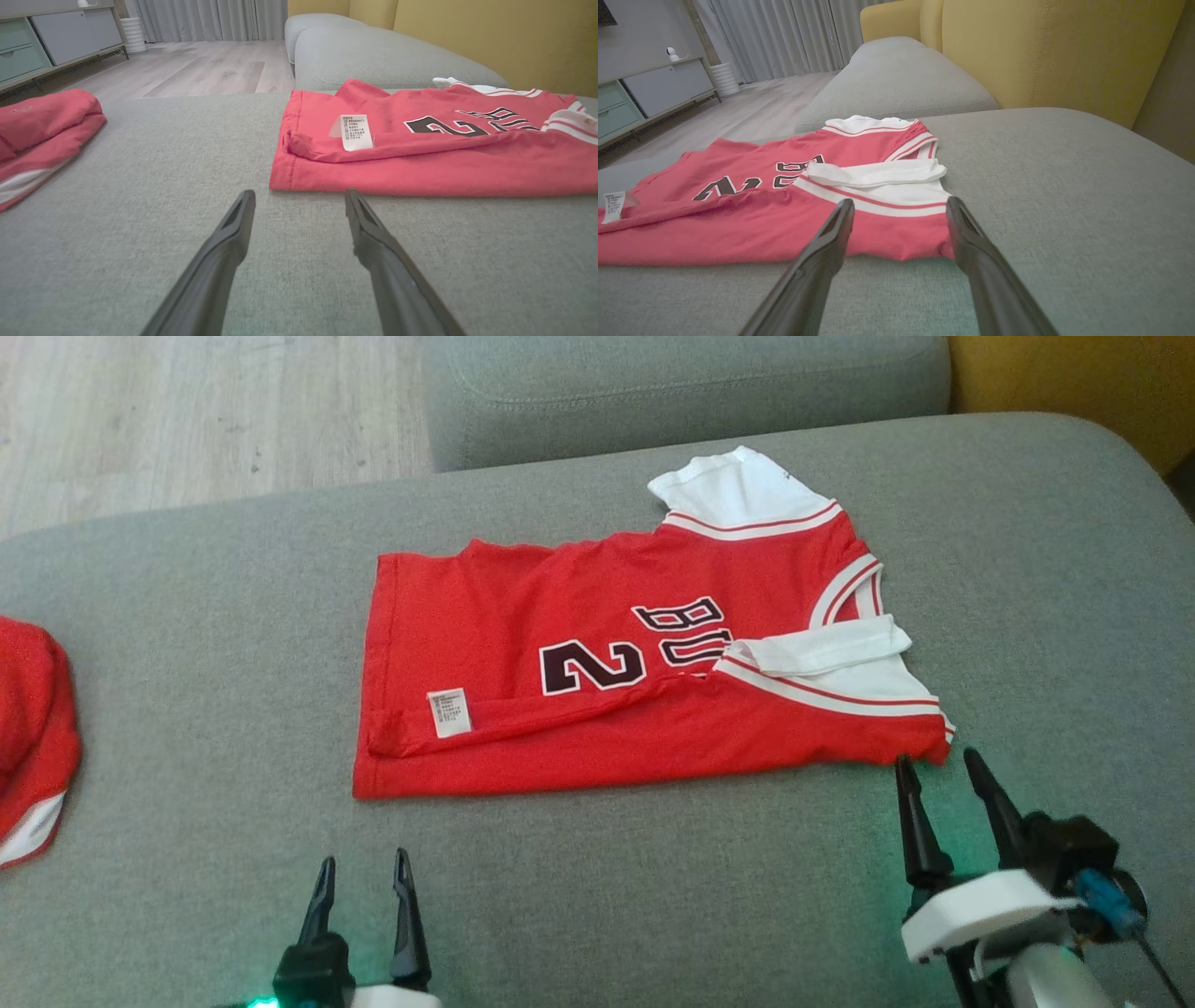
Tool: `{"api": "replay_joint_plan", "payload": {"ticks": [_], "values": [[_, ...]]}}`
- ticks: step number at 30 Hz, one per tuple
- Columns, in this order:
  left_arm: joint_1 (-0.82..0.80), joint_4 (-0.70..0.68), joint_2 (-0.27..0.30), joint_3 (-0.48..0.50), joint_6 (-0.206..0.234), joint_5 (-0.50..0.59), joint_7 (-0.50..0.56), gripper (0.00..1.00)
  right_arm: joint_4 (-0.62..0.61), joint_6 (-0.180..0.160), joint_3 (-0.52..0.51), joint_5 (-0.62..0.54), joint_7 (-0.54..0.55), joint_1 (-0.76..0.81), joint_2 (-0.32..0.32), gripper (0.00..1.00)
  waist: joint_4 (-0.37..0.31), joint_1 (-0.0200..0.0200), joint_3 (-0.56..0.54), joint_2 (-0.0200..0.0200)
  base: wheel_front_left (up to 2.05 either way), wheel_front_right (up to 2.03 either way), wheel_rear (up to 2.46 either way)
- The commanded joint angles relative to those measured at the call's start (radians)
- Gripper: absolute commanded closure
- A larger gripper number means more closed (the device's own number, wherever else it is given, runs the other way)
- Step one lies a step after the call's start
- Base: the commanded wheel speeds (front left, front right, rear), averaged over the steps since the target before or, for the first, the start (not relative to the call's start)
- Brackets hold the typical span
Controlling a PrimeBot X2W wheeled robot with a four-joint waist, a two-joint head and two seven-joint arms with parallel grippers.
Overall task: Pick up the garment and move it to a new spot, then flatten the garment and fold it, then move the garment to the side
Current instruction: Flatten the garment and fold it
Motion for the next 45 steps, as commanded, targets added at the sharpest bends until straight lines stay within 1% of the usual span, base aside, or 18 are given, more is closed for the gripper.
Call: {"api": "replay_joint_plan", "payload": {"ticks": [1, 10, 13, 15, 17, 22, 25, 29, 32, 33, 34, 35, 39, 40, 45], "values": [[-0.02, -0.033, 0.007, 0.035, -0.002, -0.005, -0.005, 0.0, -0.024, 0.004, 0.016, -0.008, -0.011, -0.011, 0.002, 0.0, 0.002, 0.0002, -0.004, 0.0, 0.0, 0.0, 0.0], [-0.022, -0.032, 0.007, 0.036, -0.01, -0.023, -0.005, 0.0, -0.012, 0.004, 0.027, -0.014, -0.011, -0.013, 0.013, 0.0, -0.002, 0.0002, -0.008, 0.0, 0.0, 0.0, 0.0], [-0.046, -0.022, 0.007, 0.034, -0.021, -0.044, -0.005, 0.0, -0.014, 0.004, 0.032, -0.009, -0.011, -0.028, 0.014, 0.0, -0.005, 0.0002, 0.011, 0.0, 0.0, 0.0, 0.0], [-0.077, -0.003, 0.007, 0.032, -0.036, -0.057, -0.005, 0.0, -0.016, 0.004, 0.037, -0.003, -0.011, -0.04, 0.013, 0.0, -0.005, 0.0002, 0.032, 0.0, 0.0, 0.0, 0.0], [-0.117, 0.023, 0.007, 0.031, -0.055, -0.07, -0.005, 0.0, -0.02, 0.004, 0.044, 0.004, -0.011, -0.052, 0.011, 0.0, -0.007, 0.0002, 0.058, 0.0, 0.0, 0.0, 0.0], [-0.221, 0.094, 0.007, 0.056, -0.076, -0.109, -0.005, 0.0, -0.026, 0.004, 0.066, 0.025, -0.011, -0.086, -0.003, 0.0, -0.022, 0.0002, 0.126, 0.0, 0.0, 0.0, 0.0], [-0.267, 0.155, 0.007, 0.07, -0.073, -0.13, -0.005, 0.0, -0.028, 0.004, 0.073, 0.036, -0.011, -0.104, -0.011, 0.0, -0.037, 0.0002, 0.159, 0.0, 0.0, 0.0, 0.0], [-0.304, 0.239, 0.007, 0.092, -0.055, -0.151, -0.005, 0.0, -0.028, 0.004, 0.064, 0.048, -0.011, -0.124, -0.019, 0.0, -0.055, 0.0002, 0.187, 0.0, 0.0, 0.0, 0.0], [-0.319, 0.287, 0.007, 0.07, -0.074, -0.162, -0.005, 0.0, -0.013, 0.004, 0.038, 0.053, -0.011, -0.133, -0.019, 0.0, -0.061, 0.0002, 0.195, 0.0, 0.0, 0.0, 0.0], [-0.322, 0.303, 0.007, 0.06, -0.081, -0.167, -0.005, 0.58, 0.001, 0.004, 0.031, 0.052, -0.011, -0.135, -0.02, 0.0, -0.062, 0.0002, 0.197, 0.0, 0.0, 0.0, 0.0], [-0.327, 0.316, 0.007, 0.049, -0.088, -0.171, -0.005, 0.86, 0.022, 0.004, 0.024, 0.053, -0.011, -0.138, -0.02, 0.0, -0.062, 0.0002, 0.198, 0.0, 0.0, 0.0, 0.0], [-0.331, 0.324, 0.007, 0.039, -0.092, -0.176, -0.005, 1.0, 0.04, 0.004, 0.015, 0.054, -0.011, -0.143, -0.018, 0.0, -0.062, 0.0002, 0.199, 0.0, 0.0, 0.0, 0.0], [-0.345, 0.34, 0.007, 0.001, -0.098, -0.195, -0.005, 1.0, 0.114, 0.004, -0.019, 0.067, -0.011, -0.175, -0.008, 0.0, -0.053, 0.0002, 0.205, 0.0, 0.0, 0.0, 0.0], [-0.345, 0.34, 0.007, 0.001, -0.098, -0.195, -0.005, 1.0, 0.114, 0.004, -0.019, 0.067, -0.011, -0.175, -0.008, 0.0, -0.053, 0.0002, 0.205, 0.0, 0.0, 0.0, 0.0], [-0.355, 0.335, 0.007, -0.039, -0.1, -0.205, -0.005, 1.0, 0.218, 0.004, -0.04, 0.118, -0.01, -0.231, 0.009, 0.0, -0.034, 0.0002, 0.214, 0.0, 0.0, 0.0, 0.0]]}}
